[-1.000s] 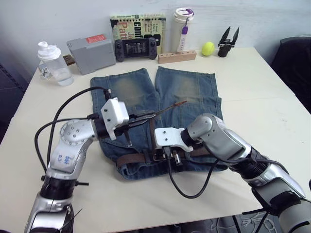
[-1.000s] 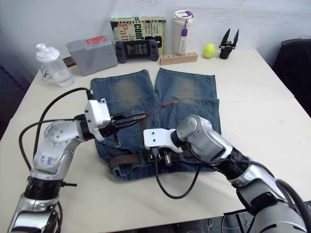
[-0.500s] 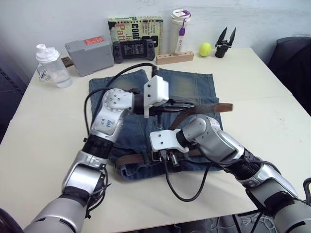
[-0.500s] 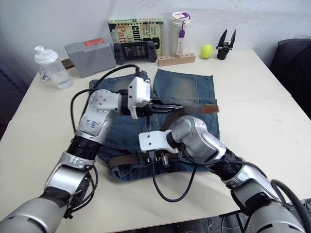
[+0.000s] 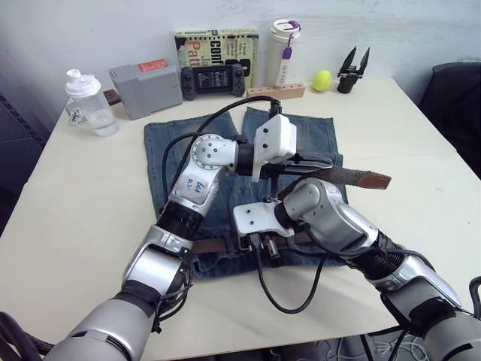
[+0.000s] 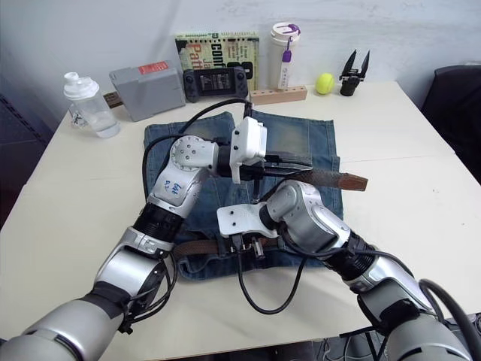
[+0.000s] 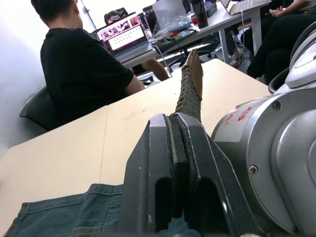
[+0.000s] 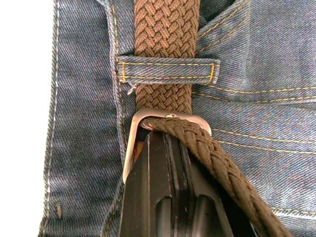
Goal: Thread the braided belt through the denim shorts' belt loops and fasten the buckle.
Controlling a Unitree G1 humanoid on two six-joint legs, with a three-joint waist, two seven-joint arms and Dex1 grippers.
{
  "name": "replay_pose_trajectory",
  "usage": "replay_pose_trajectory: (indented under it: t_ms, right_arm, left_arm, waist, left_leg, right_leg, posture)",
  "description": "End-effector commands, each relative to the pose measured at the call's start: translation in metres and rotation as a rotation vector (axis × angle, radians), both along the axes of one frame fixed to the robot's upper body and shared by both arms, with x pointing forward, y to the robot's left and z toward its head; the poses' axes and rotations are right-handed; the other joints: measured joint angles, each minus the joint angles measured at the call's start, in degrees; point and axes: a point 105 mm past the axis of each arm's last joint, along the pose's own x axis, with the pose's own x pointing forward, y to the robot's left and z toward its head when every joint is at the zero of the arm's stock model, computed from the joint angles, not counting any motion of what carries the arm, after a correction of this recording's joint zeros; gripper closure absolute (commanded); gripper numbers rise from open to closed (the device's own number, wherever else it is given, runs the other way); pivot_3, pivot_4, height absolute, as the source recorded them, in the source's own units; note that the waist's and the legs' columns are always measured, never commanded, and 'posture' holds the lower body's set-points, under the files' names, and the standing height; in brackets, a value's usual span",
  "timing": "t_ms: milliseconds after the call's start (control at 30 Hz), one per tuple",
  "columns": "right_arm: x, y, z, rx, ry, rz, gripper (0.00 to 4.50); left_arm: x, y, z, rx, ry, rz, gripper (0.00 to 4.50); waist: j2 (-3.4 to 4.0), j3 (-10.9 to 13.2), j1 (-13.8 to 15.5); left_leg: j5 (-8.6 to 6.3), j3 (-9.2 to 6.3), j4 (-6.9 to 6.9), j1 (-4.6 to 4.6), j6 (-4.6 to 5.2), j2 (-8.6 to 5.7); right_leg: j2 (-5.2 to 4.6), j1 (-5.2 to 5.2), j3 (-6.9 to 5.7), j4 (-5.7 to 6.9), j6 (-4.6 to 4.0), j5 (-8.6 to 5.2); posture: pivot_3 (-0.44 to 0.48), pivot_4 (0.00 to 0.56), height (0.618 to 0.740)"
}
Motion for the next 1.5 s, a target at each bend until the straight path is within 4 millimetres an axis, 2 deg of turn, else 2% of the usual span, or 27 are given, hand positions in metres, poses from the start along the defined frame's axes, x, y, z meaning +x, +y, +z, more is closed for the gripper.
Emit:
replay_pose_trajectory:
  t_ms: [33, 67, 200, 267, 333, 400, 433, 600, 700, 767, 833, 1033, 1133, 1200, 1233, 1333, 1400, 1500]
  right_arm:
    - [-0.053, -0.006, -0.094, -0.201, 0.344, 0.046, 4.46]
    - [-0.051, -0.006, -0.094, -0.197, 0.339, 0.04, 4.46]
    - [-0.039, -0.007, -0.087, -0.135, 0.296, -0.023, 4.46]
    - [-0.029, -0.003, -0.077, -0.054, 0.259, -0.079, 4.46]
    - [-0.015, 0.001, -0.06, 0.062, 0.2, -0.161, 4.46]
    - [-0.006, 0.002, -0.037, 0.187, 0.159, -0.229, 4.46]
    - [-0.003, 0.001, -0.026, 0.245, 0.152, -0.259, 4.46]
    - [0.002, -0.004, 0.025, 0.495, 0.13, -0.371, 4.46]
    - [0.001, -0.011, 0.057, 0.653, 0.112, -0.437, 4.46]
    - [-0.003, -0.016, 0.067, 0.697, 0.104, -0.461, 4.46]
    - [-0.009, -0.022, 0.073, 0.729, 0.093, -0.481, 4.46]
    - [-0.022, -0.039, 0.078, 0.746, 0.023, -0.496, 4.46]
    - [-0.041, -0.051, 0.064, 0.648, -0.026, -0.426, 3.69]
    - [-0.05, -0.058, 0.051, 0.563, -0.093, -0.375, 2.79]
    - [-0.051, -0.059, 0.047, 0.54, -0.115, -0.36, 2.5]
    - [-0.052, -0.06, 0.035, 0.495, -0.216, -0.32, 0.96]
    - [-0.046, -0.061, 0.028, 0.463, -0.298, -0.328, 0.11]
    - [-0.039, -0.059, 0.015, 0.419, -0.403, -0.334, 0.05]
  left_arm:
    - [-0.045, -0.022, 0.088, -0.284, -0.243, -0.126, 4.5]
    - [-0.04, -0.018, 0.085, -0.279, -0.242, -0.1, 4.5]
    - [-0.007, 0.023, 0.062, -0.23, -0.209, 0.078, 4.5]
    - [0.006, 0.049, 0.046, -0.191, -0.198, 0.178, 4.5]
    - [0.017, 0.087, 0.021, -0.127, -0.176, 0.303, 4.5]
    - [0.017, 0.125, -0.005, -0.072, -0.146, 0.418, 4.5]
    - [0.013, 0.138, -0.015, -0.047, -0.134, 0.455, 4.5]
    - [-0.015, 0.178, -0.061, 0.098, -0.093, 0.558, 4.5]
    - [-0.036, 0.191, -0.081, 0.144, -0.066, 0.595, 4.5]
    - [-0.044, 0.193, -0.087, 0.153, -0.064, 0.602, 4.5]
    - [-0.053, 0.192, -0.091, 0.166, -0.07, 0.593, 4.5]
    - [-0.062, 0.187, -0.096, 0.176, -0.085, 0.578, 4.5]
    - [-0.062, 0.185, -0.095, 0.168, -0.089, 0.573, 4.5]
    - [-0.061, 0.185, -0.094, 0.167, -0.092, 0.57, 4.5]
    - [-0.06, 0.185, -0.094, 0.167, -0.092, 0.57, 4.5]
    - [-0.06, 0.185, -0.093, 0.166, -0.089, 0.567, 4.5]
    - [-0.059, 0.186, -0.091, 0.153, -0.082, 0.569, 4.5]
    - [-0.058, 0.187, -0.088, 0.133, -0.069, 0.577, 4.5]
  waist:
    - [0.0, 0.0, 0.0]
    - [0.0, 0.0, 0.1]
    - [0.08, 0.0, -0.2]
    - [0.15, -0.1, -0.5]
    - [0.17, -0.2, -1.0]
    - [0.18, -0.1, -1.6]
    - [0.19, -0.1, -1.8]
    - [0.27, 0.2, -1.1]
    - [0.42, 0.6, -0.3]
    - [0.42, 0.7, 0.4]
    - [0.44, 0.7, 1.1]
    - [0.47, 0.7, 1.2]
    - [0.48, 0.8, 1.2]
    - [0.46, 0.8, 1.3]
    - [0.47, 0.8, 1.2]
    - [0.36, 0.8, 0.9]
    - [0.36, 0.8, 0.9]
    - [0.35, 0.8, 1.1]
  left_leg:
    - [0.0, -0.01, 0.0, 0.0, 0.0, 0.0]
    - [0.0, -0.01, 0.0, 0.0, 0.0, 0.0]
    - [0.0, 0.0, -0.02, 0.04, 0.0, 0.03]
    - [0.0, -0.01, -0.19, 0.14, 0.0, 0.04]
    - [0.01, -0.09, -0.48, 0.33, -0.02, 0.09]
    - [0.06, 0.03, -0.75, 0.4, -0.1, 0.11]
    - [0.1, 0.02, -0.8, 0.47, -0.18, 0.16]
    - [0.13, -0.11, -0.72, 0.16, -0.2, 0.12]
    - [0.12, -0.13, -0.68, -0.03, -0.17, 0.15]
    - [0.13, -0.2, -0.65, -0.3, -0.16, 0.1]
    - [0.13, -0.34, -0.43, -0.88, -0.16, 0.02]
    - [0.12, -0.27, -0.42, -0.94, -0.14, -0.07]
    - [0.12, -0.2, -0.46, -0.92, -0.14, -0.07]
    - [0.12, 0.0, -0.52, -0.92, -0.14, -0.07]
    - [0.12, 0.06, -0.53, -0.91, -0.14, -0.07]
    - [0.13, 0.22, -0.58, -0.81, -0.12, -0.07]
    - [0.14, 0.23, -0.6, -0.77, -0.13, -0.06]
    - [0.15, 0.28, -0.59, -0.8, -0.14, -0.06]
  right_leg:
    - [0.0, 0.0, 0.0, 0.0, 0.0, 0.0]
    - [-0.01, 0.01, -0.01, 0.0, 0.0, 0.0]
    - [0.01, 0.02, 0.0, 0.0, 0.0, 0.0]
    - [0.01, 0.01, 0.05, -0.01, 0.0, 0.0]
    - [0.03, 0.0, 0.2, -0.02, -0.03, -0.01]
    - [0.05, 0.0, 0.32, -0.02, -0.07, -0.04]
    - [0.08, -0.08, 0.32, 0.0, -0.1, -0.06]
    - [0.04, -0.4, 0.29, 0.04, -0.16, -0.09]
    - [-0.07, -0.55, 0.33, 0.02, -0.11, -0.06]
    - [-0.08, -0.77, 0.31, 0.07, -0.1, -0.05]
    - [-0.05, -1.22, 0.23, 0.12, -0.11, -0.05]
    - [-0.06, -1.23, 0.24, 0.11, -0.09, -0.04]
    - [-0.03, -1.24, 0.23, 0.08, -0.09, -0.04]
    - [-0.02, -1.21, 0.19, 0.04, -0.09, -0.04]
    - [-0.02, -1.21, 0.2, 0.01, -0.08, -0.04]
    - [-0.02, -1.18, 0.26, 0.0, -0.06, -0.03]
    - [0.0, -1.18, 0.29, 0.01, -0.06, -0.03]
    - [0.0, -1.18, 0.27, 0.0, -0.06, -0.03]
  posture:
    - [0.0, 0.15, 0.722]
    - [0.0, 0.15, 0.722]
    - [0.0, 0.15, 0.722]
    - [0.0, 0.15, 0.722]
    - [0.0, 0.15, 0.722]
    - [0.0, 0.15, 0.722]
    - [0.0, 0.15, 0.722]
    - [0.0, 0.15, 0.722]
    - [0.0, 0.15, 0.722]
    - [0.0, 0.15, 0.722]
    - [0.0, 0.15, 0.722]
    - [0.0, 0.15, 0.722]
    - [0.0, 0.15, 0.722]
    - [0.0, 0.15, 0.722]
    - [0.0, 0.15, 0.722]
    - [0.0, 0.15, 0.722]
    - [0.0, 0.15, 0.722]
    - [0.0, 0.15, 0.722]
